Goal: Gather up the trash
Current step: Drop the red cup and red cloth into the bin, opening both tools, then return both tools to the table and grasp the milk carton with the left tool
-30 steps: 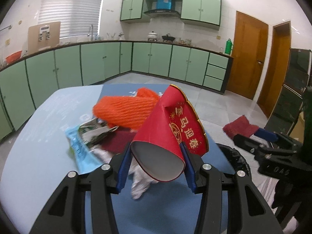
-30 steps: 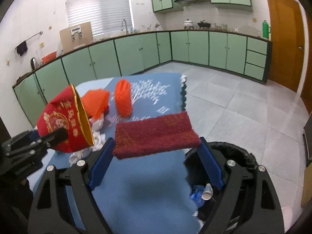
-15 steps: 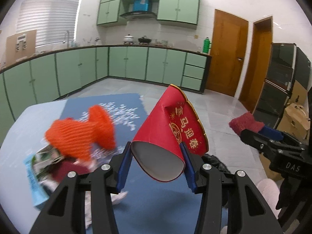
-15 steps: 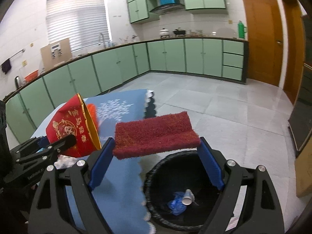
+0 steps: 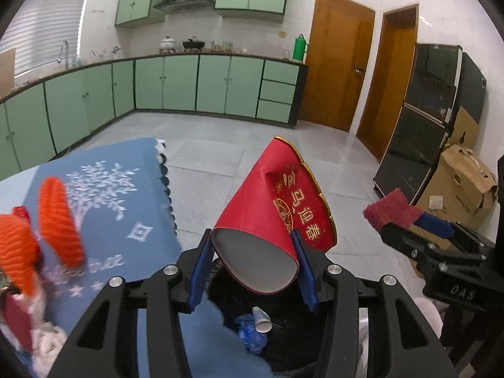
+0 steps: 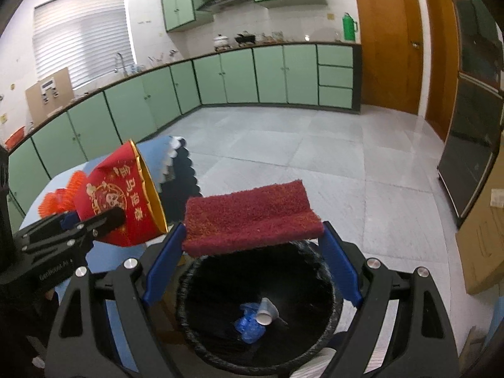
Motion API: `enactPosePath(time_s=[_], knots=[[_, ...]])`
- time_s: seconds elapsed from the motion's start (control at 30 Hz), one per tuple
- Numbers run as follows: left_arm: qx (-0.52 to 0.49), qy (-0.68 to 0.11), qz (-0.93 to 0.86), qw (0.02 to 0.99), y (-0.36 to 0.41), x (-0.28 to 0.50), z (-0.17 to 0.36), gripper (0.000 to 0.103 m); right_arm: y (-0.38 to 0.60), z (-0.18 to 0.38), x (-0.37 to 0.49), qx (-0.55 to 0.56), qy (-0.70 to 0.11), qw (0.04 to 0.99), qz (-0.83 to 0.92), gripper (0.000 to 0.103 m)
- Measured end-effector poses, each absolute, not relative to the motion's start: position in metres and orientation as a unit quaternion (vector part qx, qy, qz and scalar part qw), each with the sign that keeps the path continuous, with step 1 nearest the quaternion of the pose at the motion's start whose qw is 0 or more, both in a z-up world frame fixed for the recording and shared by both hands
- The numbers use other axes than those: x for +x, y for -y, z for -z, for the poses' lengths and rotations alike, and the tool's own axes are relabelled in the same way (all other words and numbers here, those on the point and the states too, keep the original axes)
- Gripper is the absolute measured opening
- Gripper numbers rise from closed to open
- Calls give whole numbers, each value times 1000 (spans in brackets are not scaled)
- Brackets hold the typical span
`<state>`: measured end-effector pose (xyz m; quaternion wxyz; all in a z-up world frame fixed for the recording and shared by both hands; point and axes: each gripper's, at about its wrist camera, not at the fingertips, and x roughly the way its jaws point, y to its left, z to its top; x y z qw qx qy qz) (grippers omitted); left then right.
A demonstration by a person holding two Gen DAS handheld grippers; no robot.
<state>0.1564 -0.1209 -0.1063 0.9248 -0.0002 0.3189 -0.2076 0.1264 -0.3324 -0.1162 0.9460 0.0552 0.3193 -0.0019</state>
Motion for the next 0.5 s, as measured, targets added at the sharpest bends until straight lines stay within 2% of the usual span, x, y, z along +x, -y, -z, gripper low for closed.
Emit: enactPosePath(time_s=[0.13,0.2,0.23,0.27,0.5], knots=[[7,-336,221,916,136,172,116,49,341,134,134,58,-340,939,10,83],[6,-343,228,911,143,176,119,58,346,144,138,61,-350,935,16,84],[5,-345,230,910,144,178,119,65,348,148,140,64,-353,933,18,86],[5,-344,230,910,143,180,119,67,350,151,141,67,-355,932,20,86],[0,-345,218,913,131,180,114,69,350,156,140,77,-360,930,25,93]])
